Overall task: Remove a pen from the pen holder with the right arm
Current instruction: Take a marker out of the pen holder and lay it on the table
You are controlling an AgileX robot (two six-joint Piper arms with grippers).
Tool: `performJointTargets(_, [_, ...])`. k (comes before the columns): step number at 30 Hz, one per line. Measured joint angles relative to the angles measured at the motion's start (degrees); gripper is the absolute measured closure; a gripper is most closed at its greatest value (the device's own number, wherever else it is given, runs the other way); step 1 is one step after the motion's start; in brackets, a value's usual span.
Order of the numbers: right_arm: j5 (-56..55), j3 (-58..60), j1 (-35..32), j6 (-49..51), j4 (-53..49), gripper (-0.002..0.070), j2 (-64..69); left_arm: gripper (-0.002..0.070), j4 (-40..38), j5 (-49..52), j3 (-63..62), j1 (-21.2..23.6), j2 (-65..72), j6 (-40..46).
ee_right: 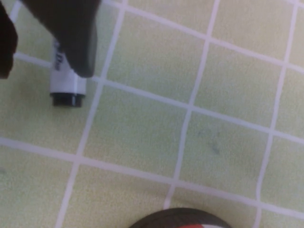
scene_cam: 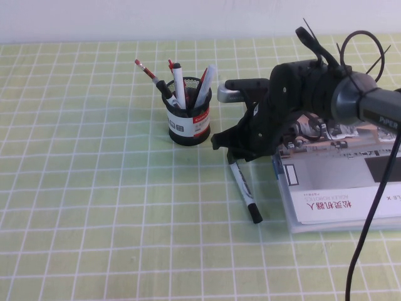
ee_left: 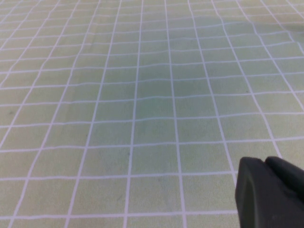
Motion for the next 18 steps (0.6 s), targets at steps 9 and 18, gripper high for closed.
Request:
performJointTargets(9, [1.26,8.85,0.82,0.00,-4.26,0.0558,-14.69,0.0681,0.00,0.00,0.00,0.00,0.00,0.00])
performJointTargets(18, [-0.18,28.56,1.28,0.00,-6.09,0.0685,-41.75,0.0681,0.00,0.00,0.00,0.00,0.00,0.00])
